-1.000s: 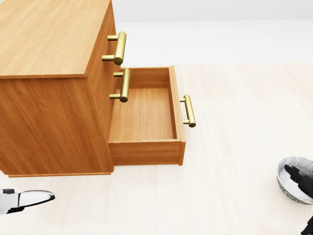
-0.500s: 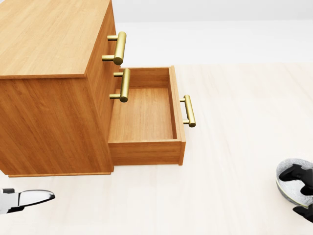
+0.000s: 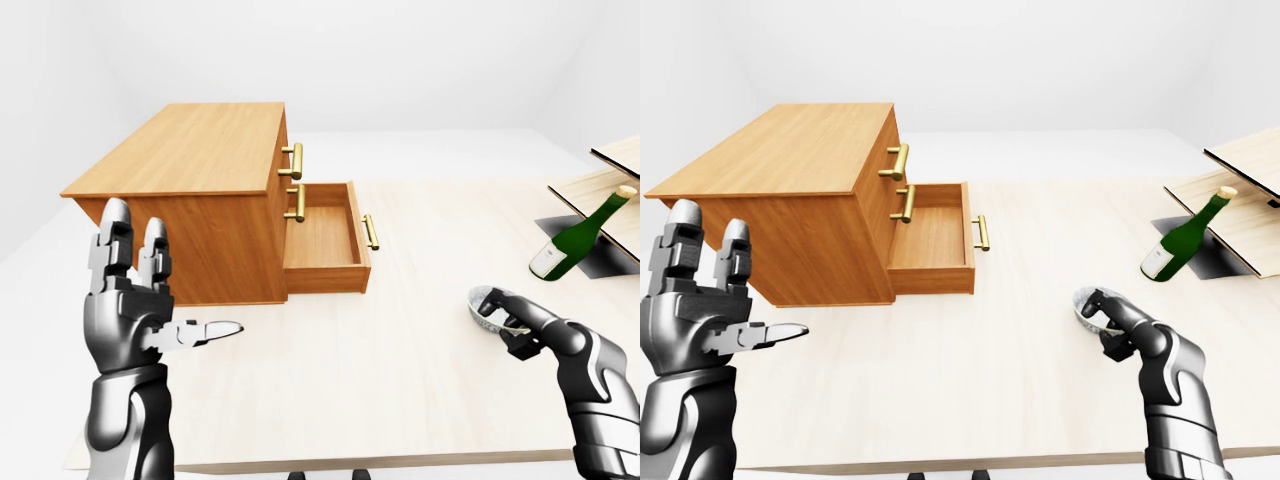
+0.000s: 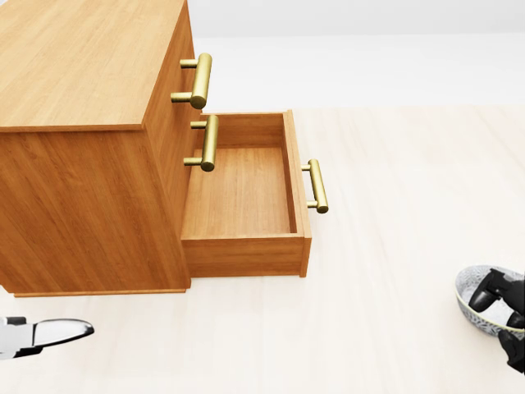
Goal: Put the bowl on top of the cabinet.
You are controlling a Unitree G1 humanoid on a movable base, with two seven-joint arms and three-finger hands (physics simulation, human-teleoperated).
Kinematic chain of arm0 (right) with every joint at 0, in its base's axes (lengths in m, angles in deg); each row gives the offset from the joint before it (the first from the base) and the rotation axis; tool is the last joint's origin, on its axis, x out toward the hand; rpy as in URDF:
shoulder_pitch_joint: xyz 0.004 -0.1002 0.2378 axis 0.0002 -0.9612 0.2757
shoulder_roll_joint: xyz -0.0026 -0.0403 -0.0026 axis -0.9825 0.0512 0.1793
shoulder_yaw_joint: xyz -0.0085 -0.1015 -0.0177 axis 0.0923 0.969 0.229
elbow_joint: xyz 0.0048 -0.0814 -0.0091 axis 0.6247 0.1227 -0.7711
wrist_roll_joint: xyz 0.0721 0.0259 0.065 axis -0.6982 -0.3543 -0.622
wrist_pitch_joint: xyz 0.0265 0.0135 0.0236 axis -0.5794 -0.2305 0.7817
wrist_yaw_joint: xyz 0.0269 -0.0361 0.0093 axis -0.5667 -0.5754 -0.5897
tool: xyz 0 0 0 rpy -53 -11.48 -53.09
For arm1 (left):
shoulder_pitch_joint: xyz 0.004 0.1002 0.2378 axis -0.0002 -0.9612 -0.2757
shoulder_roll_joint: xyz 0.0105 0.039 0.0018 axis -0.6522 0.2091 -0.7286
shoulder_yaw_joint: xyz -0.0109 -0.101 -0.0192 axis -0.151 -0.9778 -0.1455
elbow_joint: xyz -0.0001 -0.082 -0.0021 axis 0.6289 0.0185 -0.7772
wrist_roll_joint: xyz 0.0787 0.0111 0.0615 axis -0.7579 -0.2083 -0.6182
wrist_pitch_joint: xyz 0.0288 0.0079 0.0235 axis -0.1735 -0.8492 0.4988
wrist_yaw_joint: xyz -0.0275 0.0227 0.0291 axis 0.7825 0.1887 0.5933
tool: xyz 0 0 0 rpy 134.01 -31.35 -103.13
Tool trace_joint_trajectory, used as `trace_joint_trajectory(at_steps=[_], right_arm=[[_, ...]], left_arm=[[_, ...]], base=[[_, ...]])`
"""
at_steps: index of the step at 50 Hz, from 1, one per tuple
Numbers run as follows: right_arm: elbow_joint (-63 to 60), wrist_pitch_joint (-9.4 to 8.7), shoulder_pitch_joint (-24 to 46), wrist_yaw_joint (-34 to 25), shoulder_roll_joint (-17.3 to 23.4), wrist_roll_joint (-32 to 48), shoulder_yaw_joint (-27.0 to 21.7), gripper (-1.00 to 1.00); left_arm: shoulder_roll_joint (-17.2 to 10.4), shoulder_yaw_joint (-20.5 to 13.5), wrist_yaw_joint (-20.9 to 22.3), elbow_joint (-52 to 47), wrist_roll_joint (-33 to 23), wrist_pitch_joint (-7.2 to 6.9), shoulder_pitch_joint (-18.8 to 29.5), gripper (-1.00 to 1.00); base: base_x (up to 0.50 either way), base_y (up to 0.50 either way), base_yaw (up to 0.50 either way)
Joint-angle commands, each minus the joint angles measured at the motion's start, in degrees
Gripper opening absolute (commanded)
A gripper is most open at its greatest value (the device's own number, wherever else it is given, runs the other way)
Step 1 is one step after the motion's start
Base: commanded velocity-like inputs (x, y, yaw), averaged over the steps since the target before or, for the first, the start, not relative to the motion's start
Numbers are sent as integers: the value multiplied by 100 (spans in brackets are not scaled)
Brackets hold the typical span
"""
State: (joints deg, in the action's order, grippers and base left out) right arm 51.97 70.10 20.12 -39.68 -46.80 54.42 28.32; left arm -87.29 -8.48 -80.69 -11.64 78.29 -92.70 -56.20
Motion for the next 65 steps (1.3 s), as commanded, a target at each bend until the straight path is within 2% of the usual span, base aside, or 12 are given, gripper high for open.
trace_joint_trajectory(at_steps=[1,9,17,22,38,52,57,65], right_arm=[[-279,0,-620,-4,-197,-74,19,-100],[-742,0,-318,-4,-33,162,-16,-100],[-1658,0,158,-4,218,934,49,-100],[-1896,0,439,-4,232,1338,89,-100],[-2782,0,819,-4,-81,2279,192,-100],[-3199,0,1360,-4,-277,2731,332,-100],[-3357,0,1463,-4,-288,2786,474,-100],[-3545,0,1686,-4,-29,2453,1124,-100]], left_arm=[[22,47,19,31,-41,0,-17,100],[14,11,31,1,-1,0,-23,100],[14,10,27,12,7,0,-17,100],[15,15,30,49,6,0,-8,100],[23,40,6,22,-7,0,-28,100],[19,13,-12,-44,14,0,-21,100],[16,36,-14,30,-9,0,4,100],[-10,-9,-35,7,42,0,27,100]], base=[[0,0,0],[0,0,0],[0,0,0],[0,0,0],[0,0,0],[0,0,0],[0,0,0],[0,0,0]])
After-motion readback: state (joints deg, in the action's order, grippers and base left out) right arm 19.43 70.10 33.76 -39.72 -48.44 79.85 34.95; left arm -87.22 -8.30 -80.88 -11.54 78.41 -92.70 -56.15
